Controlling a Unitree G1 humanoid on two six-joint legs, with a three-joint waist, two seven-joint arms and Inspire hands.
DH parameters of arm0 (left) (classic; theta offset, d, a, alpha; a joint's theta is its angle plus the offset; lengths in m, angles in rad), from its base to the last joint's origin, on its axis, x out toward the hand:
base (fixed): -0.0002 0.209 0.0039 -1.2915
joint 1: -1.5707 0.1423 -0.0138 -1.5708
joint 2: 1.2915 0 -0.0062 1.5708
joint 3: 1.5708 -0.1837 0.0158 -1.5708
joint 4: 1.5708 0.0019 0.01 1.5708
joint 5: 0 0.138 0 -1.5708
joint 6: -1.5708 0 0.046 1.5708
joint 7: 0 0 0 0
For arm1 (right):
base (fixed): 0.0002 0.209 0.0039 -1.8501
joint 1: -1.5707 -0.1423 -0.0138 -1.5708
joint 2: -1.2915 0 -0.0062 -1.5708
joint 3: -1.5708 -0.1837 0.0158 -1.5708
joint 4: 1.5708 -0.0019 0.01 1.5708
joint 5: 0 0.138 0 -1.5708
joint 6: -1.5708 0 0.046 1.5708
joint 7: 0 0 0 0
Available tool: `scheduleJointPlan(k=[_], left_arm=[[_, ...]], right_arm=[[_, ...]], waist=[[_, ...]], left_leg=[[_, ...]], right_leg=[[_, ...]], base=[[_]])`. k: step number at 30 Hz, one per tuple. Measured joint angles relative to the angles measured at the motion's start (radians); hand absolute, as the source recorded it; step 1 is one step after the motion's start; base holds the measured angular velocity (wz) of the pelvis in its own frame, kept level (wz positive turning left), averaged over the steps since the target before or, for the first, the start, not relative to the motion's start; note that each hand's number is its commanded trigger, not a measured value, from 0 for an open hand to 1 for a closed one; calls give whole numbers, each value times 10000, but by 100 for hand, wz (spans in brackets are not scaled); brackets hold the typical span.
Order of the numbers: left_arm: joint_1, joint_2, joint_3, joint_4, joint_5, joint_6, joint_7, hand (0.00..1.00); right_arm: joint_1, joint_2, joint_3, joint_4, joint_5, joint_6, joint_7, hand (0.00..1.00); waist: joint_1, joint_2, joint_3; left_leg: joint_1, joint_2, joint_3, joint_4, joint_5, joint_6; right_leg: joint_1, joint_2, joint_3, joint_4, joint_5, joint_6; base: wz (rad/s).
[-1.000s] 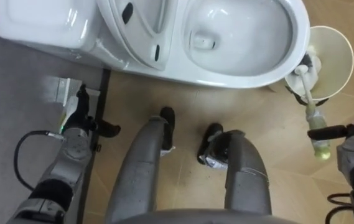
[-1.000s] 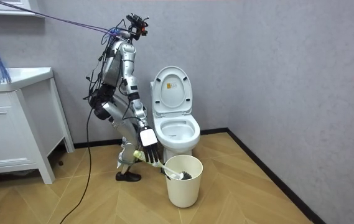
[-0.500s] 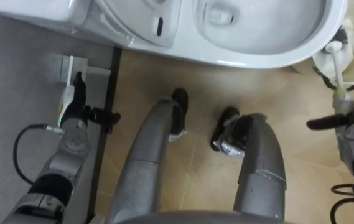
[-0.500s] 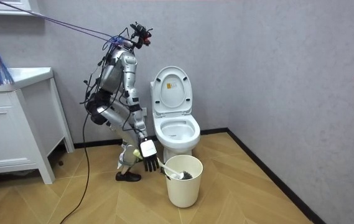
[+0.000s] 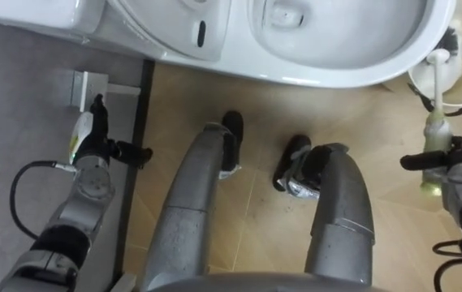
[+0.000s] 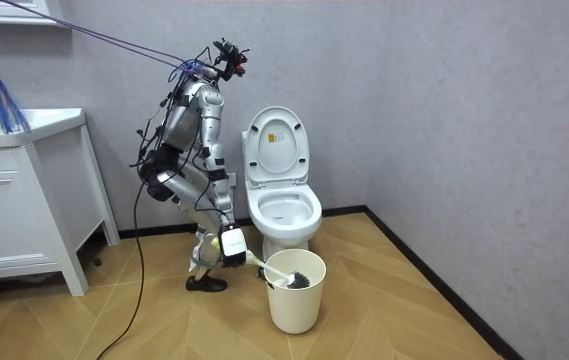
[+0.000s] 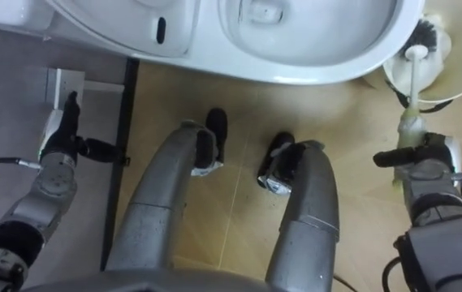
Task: Brush toilet
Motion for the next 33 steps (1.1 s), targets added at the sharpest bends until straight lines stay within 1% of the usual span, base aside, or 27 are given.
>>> scheduleJointPlan(k=[5,10,12,16,18,19,21,23,24,26,27,28,29,30,31,32,33], left_arm=[[69,0,-28,2,-94,5,-1,0],[415,0,-98,-192,-301,13,-22,0],[600,0,-99,-387,-477,14,-24,0],[646,0,-99,-424,-498,15,-35,0],[862,1,-80,-503,-488,20,-59,0],[949,3,-77,-534,-483,28,-84,0],[1235,1,-24,-548,-470,77,-221,0],[1407,5,50,-523,-504,145,-241,0],[1430,4,49,-489,-507,174,-243,0],[1500,2,41,-235,-602,174,-247,0],[1530,3,61,-118,-729,172,-256,0],[1570,3,97,-120,-768,172,-256,0],[1619,3,143,-130,-855,166,-258,0],[1631,0,166,-128,-863,166,-267,0],[1675,0,218,-125,-834,156,-301,0],[1786,-48,394,-118,-665,134,-365,0],[1914,-81,540,-116,-471,125,-440,0]], right_arm=[[45,0,-15,5,334,2,-6,100],[109,2,-13,103,857,-1,-19,100],[161,1,-17,141,918,114,-93,100],[277,13,-20,224,982,200,-174,100],[442,12,-20,226,1127,198,-163,100],[481,12,-20,227,1167,200,-162,100],[727,12,-27,264,1247,203,-160,100],[881,24,-28,347,1335,206,-134,100],[917,24,-38,389,1385,208,-126,100],[1067,48,-254,404,1737,208,-92,100],[1120,74,-443,398,1889,204,-85,100],[1134,79,-523,401,1945,202,-85,100],[1178,83,-744,411,1994,203,-87,100],[1282,91,-824,410,2030,200,-94,100],[1379,146,-937,403,2110,193,-111,100],[1510,279,-1151,383,2052,182,-110,100],[1655,444,-1354,387,2009,166,-107,100]], waist=[[-7,2,-3],[-2,1,-6],[-6,-1,-9],[2,8,-17],[26,0,-34],[23,-4,-42],[16,-8,-58],[1,-26,-72],[1,-29,-72],[-30,-39,-77],[-40,-37,-87],[-49,-46,-96],[-70,-58,-107],[-76,-66,-113],[-86,-136,-154],[-93,-239,-223],[-107,-312,-273]], left_leg=[[47,-3,-1,34,-1,7],[448,-46,-3,-28,-1,3],[677,-29,-17,-61,-3,2],[988,15,-61,-125,-2,3],[1425,23,-79,-415,-15,-58],[1546,28,-73,-507,-4,-60],[2119,32,-66,-922,73,-53],[2549,32,-64,-1255,150,-31],[2689,35,-55,-1372,188,1],[3360,48,-27,-1818,242,6],[3713,90,-14,-2041,258,1],[3873,106,-12,-2143,273,-4],[4188,171,-14,-2314,283,-6],[4343,174,-17,-2387,282,-6],[4691,178,-13,-2598,289,-14],[5079,175,1,-2854,302,-30],[5512,182,-3,-3123,314,-47]], right_leg=[[44,1,15,38,9,18],[446,19,-3,-45,6,18],[702,29,-22,-103,3,26],[1055,38,-95,-222,13,42],[1511,183,-112,-607,129,118],[1627,202,-112,-710,162,136],[2188,302,-122,-1169,277,228],[2613,370,-129,-1541,400,251],[2743,388,-129,-1651,439,257],[3393,480,-135,-2156,568,320],[3756,567,-135,-2455,642,352],[3924,599,-145,-2592,673,363],[4269,643,-164,-2820,715,388],[4433,676,-163,-2923,731,417],[4770,740,-126,-3161,773,467],[5149,771,-150,-3437,814,484],[5594,828,-182,-3755,859,509]], base=[[0],[0],[0],[-1],[-9],[-8],[-4],[-2],[-4],[-8],[-11],[-9],[-4],[0],[0],[0],[0]])
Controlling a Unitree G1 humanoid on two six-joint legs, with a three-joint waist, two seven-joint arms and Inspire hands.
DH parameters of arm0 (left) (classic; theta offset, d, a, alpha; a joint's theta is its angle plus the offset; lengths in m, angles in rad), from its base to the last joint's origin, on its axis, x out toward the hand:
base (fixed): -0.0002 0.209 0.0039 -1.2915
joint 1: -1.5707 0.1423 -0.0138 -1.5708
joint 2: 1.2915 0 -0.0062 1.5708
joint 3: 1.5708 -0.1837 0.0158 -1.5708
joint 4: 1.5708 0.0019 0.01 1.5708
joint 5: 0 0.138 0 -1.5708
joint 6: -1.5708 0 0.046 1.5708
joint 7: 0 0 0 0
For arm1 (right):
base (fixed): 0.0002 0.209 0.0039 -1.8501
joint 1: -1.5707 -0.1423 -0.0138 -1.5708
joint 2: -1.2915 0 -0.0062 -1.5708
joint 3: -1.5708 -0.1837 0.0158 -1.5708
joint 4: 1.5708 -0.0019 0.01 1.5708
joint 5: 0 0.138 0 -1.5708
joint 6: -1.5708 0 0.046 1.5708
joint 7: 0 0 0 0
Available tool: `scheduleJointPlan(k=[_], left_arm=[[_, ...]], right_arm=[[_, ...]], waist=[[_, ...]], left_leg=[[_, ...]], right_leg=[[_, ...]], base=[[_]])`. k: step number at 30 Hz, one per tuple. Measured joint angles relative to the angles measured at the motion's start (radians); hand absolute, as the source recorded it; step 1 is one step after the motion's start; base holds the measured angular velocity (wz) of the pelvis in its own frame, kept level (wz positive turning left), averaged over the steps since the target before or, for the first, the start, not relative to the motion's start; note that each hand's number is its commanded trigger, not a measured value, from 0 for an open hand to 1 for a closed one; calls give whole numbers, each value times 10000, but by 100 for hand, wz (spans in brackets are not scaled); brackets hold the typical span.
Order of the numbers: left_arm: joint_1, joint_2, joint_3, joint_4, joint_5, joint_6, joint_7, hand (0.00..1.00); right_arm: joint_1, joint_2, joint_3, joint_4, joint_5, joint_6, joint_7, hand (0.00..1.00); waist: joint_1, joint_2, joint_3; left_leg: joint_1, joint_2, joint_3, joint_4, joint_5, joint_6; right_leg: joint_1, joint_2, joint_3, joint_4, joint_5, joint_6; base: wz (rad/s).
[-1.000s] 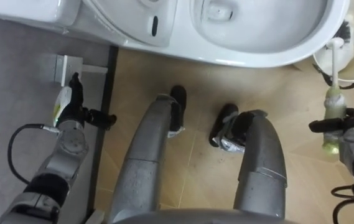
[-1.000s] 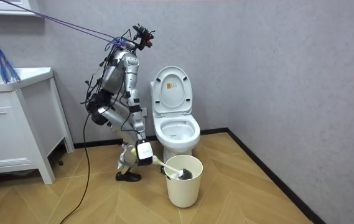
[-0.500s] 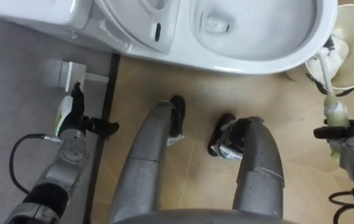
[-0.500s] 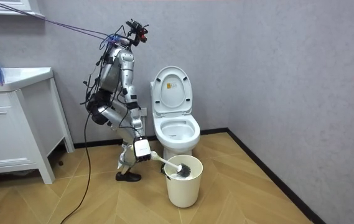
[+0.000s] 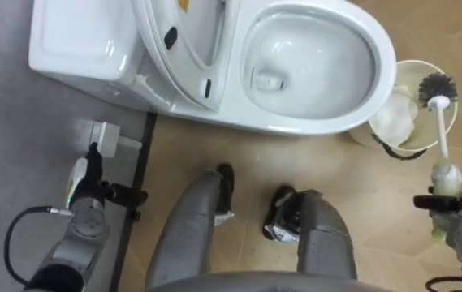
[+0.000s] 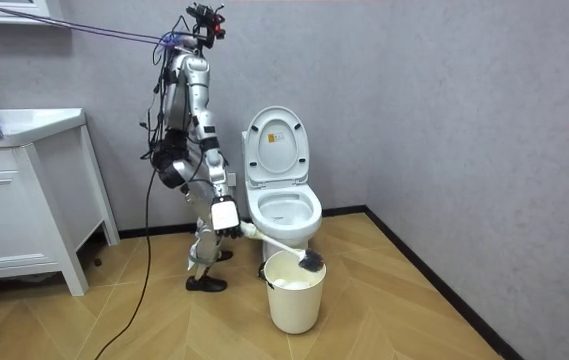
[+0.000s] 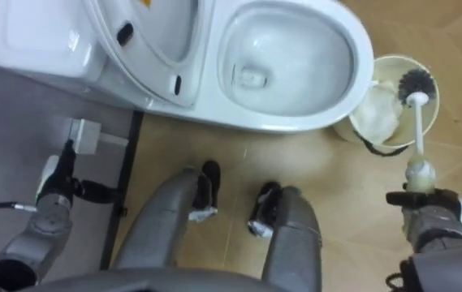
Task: Brush toilet
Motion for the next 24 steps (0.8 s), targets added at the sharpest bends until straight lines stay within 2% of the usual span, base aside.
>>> scheduleJointPlan(k=[2,6,8,10,12,14,15,18,22,24], left_arm=[[265,-15,137,-30,95,-37,-61,0],[914,-70,460,-62,76,-57,-83,0],[1294,-135,740,-395,17,-164,-75,0],[1735,-199,961,-698,5,-321,-80,0],[2107,-350,1298,-1177,113,-501,-65,0],[2457,-549,1622,-1612,687,-765,-72,0],[2667,-642,1744,-1850,823,-851,-77,0],[3268,-734,1828,-2617,1279,-994,-70,0],[3848,-778,1838,-3823,2077,-1230,13,0],[4137,-854,1909,-4344,2561,-1229,24,0]], right_arm=[[224,197,-357,-15,20,-10,11,100],[647,298,-630,-163,121,-75,49,100],[1248,373,-632,-570,284,-125,48,100],[1608,461,-671,-933,121,-193,20,100],[1897,625,-730,-1331,-139,-275,-34,100],[2114,902,-742,-1656,-717,-450,-47,100],[2212,1030,-752,-1772,-952,-533,-34,100],[2374,1263,-756,-2082,-1627,-623,-29,100],[2556,1281,-760,-2736,-2375,-671,-19,100],[2499,1291,-759,-2947,-2954,-988,177,100]], waist=[[-38,-40,-94],[-191,-61,-159],[-239,-115,-174],[-228,-113,-174],[-293,-167,-163],[-313,-287,-119],[-320,-335,-134],[-309,-457,-180],[-180,-560,-200],[-159,-541,-206]], left_leg=[[633,18,-38,-450,33,-29],[2044,-44,12,-1571,209,-26],[2961,-143,15,-2259,312,-28],[3471,-164,0,-2478,311,-30],[3932,-166,-13,-2707,310,-32],[4473,-199,-18,-2985,310,-35],[4735,-220,-28,-3114,310,-35],[5195,-338,-50,-3230,309,-34],[5550,-357,-67,-3233,292,-31],[5711,-367,-201,-3237,237,-45]], right_leg=[[721,128,-109,-630,129,42],[2090,265,-73,-1784,383,222],[2970,284,-111,-2412,457,320],[3569,407,-133,-2853,508,391],[4096,411,-216,-3251,549,427],[4722,424,-387,-3644,561,449],[5056,448,-466,-3870,578,480],[5831,526,-765,-4380,629,566],[6419,581,-1032,-4802,674,641],[6696,561,-1198,-4919,689,658]], base=[[0],[0],[5],[5],[6],[11],[17],[26],[26],[22]])
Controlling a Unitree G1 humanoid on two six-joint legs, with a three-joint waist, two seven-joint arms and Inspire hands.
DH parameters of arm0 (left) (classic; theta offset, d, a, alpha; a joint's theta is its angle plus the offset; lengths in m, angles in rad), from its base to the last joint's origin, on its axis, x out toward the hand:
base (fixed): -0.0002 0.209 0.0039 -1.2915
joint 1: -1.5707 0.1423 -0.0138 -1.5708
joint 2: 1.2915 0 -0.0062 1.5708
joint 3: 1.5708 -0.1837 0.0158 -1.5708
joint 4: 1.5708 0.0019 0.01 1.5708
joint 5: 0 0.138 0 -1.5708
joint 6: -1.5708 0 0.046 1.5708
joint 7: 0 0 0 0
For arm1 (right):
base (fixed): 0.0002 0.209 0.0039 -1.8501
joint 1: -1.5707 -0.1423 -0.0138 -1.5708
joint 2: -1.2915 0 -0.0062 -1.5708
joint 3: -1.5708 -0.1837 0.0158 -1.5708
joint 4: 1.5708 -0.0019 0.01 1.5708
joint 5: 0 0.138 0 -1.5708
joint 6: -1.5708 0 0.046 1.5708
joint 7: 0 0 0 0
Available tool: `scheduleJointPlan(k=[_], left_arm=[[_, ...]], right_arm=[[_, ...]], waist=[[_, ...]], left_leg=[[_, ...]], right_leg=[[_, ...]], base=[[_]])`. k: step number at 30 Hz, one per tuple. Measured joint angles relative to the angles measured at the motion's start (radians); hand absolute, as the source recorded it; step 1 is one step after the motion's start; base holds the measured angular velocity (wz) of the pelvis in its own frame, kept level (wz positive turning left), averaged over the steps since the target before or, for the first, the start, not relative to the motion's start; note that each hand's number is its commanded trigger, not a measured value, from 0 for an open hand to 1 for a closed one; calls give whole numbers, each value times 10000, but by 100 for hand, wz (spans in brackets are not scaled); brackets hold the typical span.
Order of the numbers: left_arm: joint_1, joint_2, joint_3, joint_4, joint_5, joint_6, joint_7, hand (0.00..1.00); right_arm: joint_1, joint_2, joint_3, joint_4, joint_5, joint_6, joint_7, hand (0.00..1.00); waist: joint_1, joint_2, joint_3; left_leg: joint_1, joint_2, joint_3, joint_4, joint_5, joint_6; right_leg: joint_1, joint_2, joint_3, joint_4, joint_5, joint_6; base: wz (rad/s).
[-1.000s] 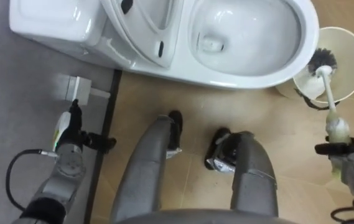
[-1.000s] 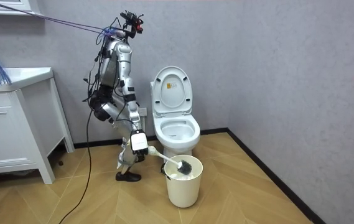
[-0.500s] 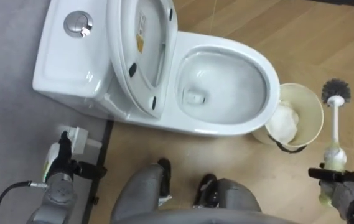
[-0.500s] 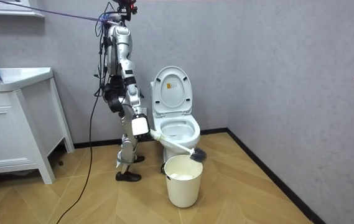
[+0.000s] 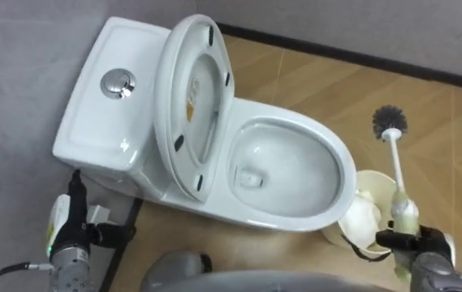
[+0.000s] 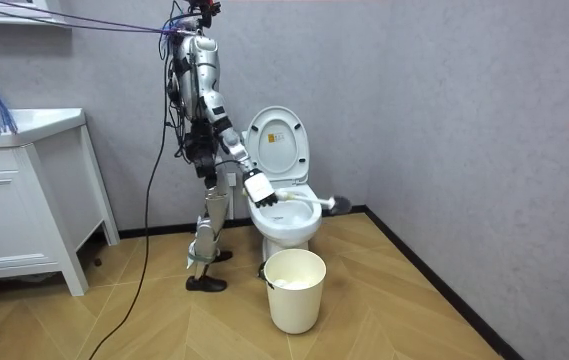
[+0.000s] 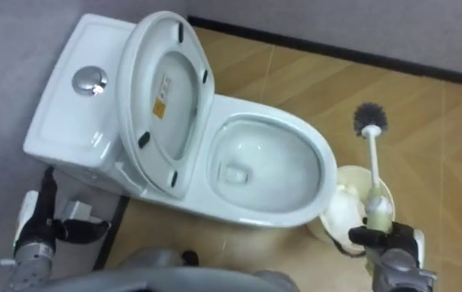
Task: Brush toilet
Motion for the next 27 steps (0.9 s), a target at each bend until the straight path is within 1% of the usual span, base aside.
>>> scheduleJointPlan(k=[1,2,3,4,5,6,7,8,9,10,11,13,15,17,19,23,27], left_arm=[[43,-4,0,-143,184,-3,2,0],[69,-50,59,-328,634,7,7,0],[83,-60,91,-594,1060,22,7,0],[92,-60,121,-730,1219,26,17,0],[137,-55,179,-1112,1443,23,31,0],[160,-53,200,-1347,1494,5,56,0],[159,-54,204,-1839,1725,-61,188,0],[143,-53,203,-2240,1983,-257,363,0],[124,-53,203,-2386,2120,-376,439,0],[69,-45,195,-2614,2407,-566,513,0],[-45,-27,153,-2683,2759,-699,636,0],[-173,12,41,-2684,3169,-731,710,0],[-176,46,-86,-2684,3452,-729,809,0],[-168,87,-191,-2682,3639,-729,815,0],[-169,91,-352,-2682,3759,-731,815,0],[-207,107,-589,-2530,4116,-792,814,0],[-394,184,-730,-2272,4313,-800,813,0]], right_arm=[[-22,10,0,-56,-170,-28,46,100],[-60,19,6,-139,-447,-78,185,100],[-67,30,46,-247,-776,-77,212,100],[-81,41,49,-254,-965,-80,213,100],[-97,42,115,-255,-1196,-80,236,100],[-98,43,142,-256,-1329,-79,279,100],[-108,52,156,-255,-1597,-81,362,100],[-141,64,158,-253,-1854,-101,457,100],[-159,66,159,-246,-1985,-143,506,100],[-203,68,180,-205,-2222,-254,549,100],[-231,67,195,-132,-2425,-388,645,100],[-217,69,253,127,-2697,-534,807,100],[-68,73,264,290,-3057,-485,1134,100],[-18,78,263,460,-3145,-497,1378,100],[-18,69,255,677,-3352,-494,1558,100],[-19,69,243,729,-3700,-496,1876,100],[-44,54,240,769,-3866,-499,2037,100]], waist=[[8,2,4],[80,3,2],[250,9,4],[284,13,7],[346,13,8],[394,4,11],[514,-4,16],[535,-12,19],[539,-55,44],[561,-12,24],[549,-16,28],[520,-19,37],[528,4,16],[519,-23,38],[521,-32,43],[495,15,44],[401,61,47]], left_leg=[[13,1,-57,0,-6,-3],[49,5,-136,-47,-10,-10],[63,22,-207,-76,-30,-45],[59,26,-254,-76,-42,-62],[53,12,-382,-76,-45,-66],[54,6,-418,-72,-45,-66],[63,-2,-468,-51,-45,-66],[67,-27,-534,-35,-43,-66],[68,-42,-560,-31,-38,-65],[84,-68,-594,-36,-21,-59],[131,-111,-637,-70,24,-50],[241,-143,-651,-116,45,-35],[337,-163,-650,-162,41,-29],[339,-154,-627,-166,41,-29],[339,-147,-605,-169,41,-30],[472,-123,-461,-290,41,-32],[498,-121,-452,-357,39,-34]], right_leg=[[35,9,-29,-1,0,0],[67,34,-35,1,-2,-3],[77,71,-35,3,0,-7],[86,90,-40,2,3,-13],[117,114,-42,6,6,-18],[140,116,-49,10,6,-19],[186,117,-113,2,7,-21],[233,105,-239,-6,6,-22],[240,94,-260,-13,2,-28],[246,78,-242,-26,-8,-35],[270,57,-221,-38,-9,-33],[394,48,-233,-110,6,-7],[505,46,-223,-178,18,13],[493,51,-192,-174,18,13],[476,55,-143,-160,19,11],[520,62,-4,-147,27,4],[512,59,16,-155,27,4]], base=[[22],[13],[10],[17],[21],[23],[18],[16],[12],[4],[0],[0],[0],[-2],[-7],[-9],[-1]])
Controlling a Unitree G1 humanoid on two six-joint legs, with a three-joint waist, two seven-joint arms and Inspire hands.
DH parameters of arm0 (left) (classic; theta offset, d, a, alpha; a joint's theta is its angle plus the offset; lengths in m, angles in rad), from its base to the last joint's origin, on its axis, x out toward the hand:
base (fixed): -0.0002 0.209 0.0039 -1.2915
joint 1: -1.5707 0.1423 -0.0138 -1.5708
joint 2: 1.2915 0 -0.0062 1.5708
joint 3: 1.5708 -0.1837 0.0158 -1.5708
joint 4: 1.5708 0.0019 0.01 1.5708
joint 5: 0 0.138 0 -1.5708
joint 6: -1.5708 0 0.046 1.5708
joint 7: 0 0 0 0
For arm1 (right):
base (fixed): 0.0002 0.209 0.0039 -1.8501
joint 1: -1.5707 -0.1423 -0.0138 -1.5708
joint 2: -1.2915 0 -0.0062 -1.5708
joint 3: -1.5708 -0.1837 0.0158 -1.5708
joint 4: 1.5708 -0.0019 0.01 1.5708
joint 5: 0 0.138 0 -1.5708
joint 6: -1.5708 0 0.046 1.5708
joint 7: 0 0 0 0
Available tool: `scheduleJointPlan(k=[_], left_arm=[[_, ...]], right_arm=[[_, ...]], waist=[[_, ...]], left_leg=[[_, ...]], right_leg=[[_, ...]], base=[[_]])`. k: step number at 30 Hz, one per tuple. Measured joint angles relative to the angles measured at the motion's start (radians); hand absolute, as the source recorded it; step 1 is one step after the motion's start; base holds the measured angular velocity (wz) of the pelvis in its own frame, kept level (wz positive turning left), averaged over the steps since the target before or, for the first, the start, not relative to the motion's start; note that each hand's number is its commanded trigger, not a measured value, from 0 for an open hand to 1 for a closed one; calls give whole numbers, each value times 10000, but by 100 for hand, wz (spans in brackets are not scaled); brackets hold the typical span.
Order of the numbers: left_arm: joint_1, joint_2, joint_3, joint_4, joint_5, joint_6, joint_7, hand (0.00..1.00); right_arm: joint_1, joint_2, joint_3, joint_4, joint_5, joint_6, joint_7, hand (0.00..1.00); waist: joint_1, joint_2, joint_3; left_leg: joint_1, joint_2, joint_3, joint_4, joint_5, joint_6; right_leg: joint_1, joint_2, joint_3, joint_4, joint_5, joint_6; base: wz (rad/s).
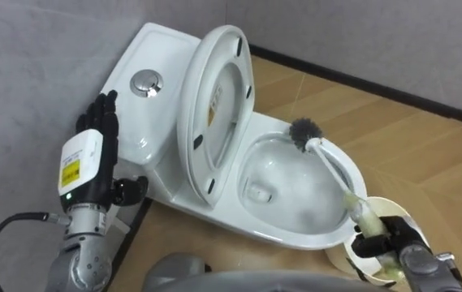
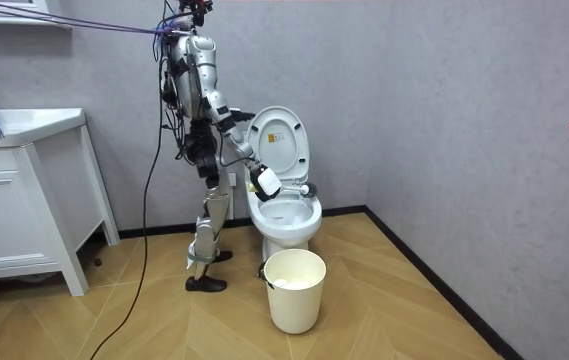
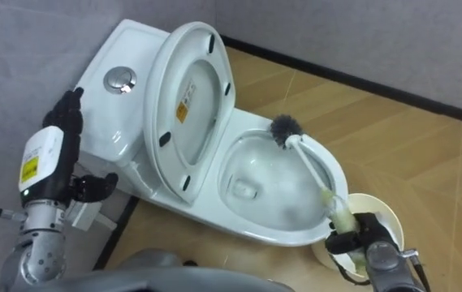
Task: Brush toilet
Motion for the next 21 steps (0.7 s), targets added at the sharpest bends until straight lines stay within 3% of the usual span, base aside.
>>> scheduleJointPlan(k=[5,11,19,21], left_arm=[[29,392,-276,31,220,108,-109,0],[4,484,-393,196,593,238,-397,0],[-83,743,-441,1498,1069,375,-293,0],[-151,743,-441,1685,1074,369,-187,0]], right_arm=[[1,-52,-11,156,-373,38,211,100],[0,-103,-15,215,-623,220,220,100],[-29,-254,-113,217,-1627,434,229,100],[-37,-348,-111,211,-1825,446,222,100]], waist=[[-130,16,-11],[-261,36,-38],[-389,115,-65],[-393,187,-110]], left_leg=[[-92,0,18,-73,0,0],[-220,8,111,-99,-5,8],[-256,61,393,-91,-43,50],[-343,92,408,-56,-61,60]], right_leg=[[-147,-15,29,17,0,0],[-386,-37,157,142,0,2],[-509,29,386,163,9,12],[-626,34,446,226,13,6]], base=[[-1],[-5],[-7],[-9]])
